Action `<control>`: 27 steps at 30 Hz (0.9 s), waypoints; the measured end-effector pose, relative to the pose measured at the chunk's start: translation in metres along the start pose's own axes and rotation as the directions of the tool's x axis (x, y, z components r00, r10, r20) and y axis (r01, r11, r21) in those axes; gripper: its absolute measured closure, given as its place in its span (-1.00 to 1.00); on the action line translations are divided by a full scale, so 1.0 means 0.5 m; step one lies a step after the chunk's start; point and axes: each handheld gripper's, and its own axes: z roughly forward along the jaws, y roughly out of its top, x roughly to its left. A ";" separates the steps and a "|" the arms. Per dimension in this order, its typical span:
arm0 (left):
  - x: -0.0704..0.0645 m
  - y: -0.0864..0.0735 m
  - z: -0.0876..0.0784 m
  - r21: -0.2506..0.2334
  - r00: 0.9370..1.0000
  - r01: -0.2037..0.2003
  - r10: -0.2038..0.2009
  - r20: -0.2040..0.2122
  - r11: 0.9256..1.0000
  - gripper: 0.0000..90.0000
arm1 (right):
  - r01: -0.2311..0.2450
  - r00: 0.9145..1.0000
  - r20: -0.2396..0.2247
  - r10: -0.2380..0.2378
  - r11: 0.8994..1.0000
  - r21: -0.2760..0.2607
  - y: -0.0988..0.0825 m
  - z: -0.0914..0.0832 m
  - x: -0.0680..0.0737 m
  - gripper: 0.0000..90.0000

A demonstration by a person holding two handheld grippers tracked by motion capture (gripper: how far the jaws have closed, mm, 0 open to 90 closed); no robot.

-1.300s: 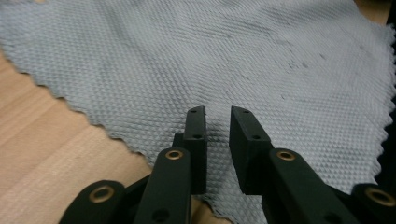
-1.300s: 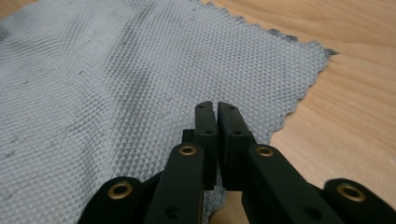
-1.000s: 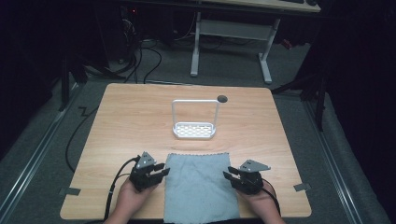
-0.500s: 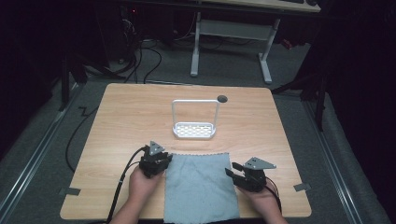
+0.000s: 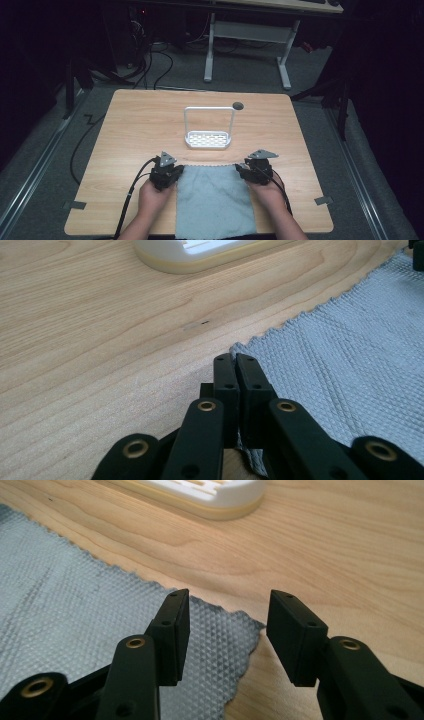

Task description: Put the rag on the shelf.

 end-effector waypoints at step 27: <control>0.006 -0.001 -0.002 -0.007 1.000 0.020 -0.020 0.023 1.000 0.99 | 0.039 0.999 -0.028 -0.039 0.999 -0.022 -0.013 0.007 0.010 0.97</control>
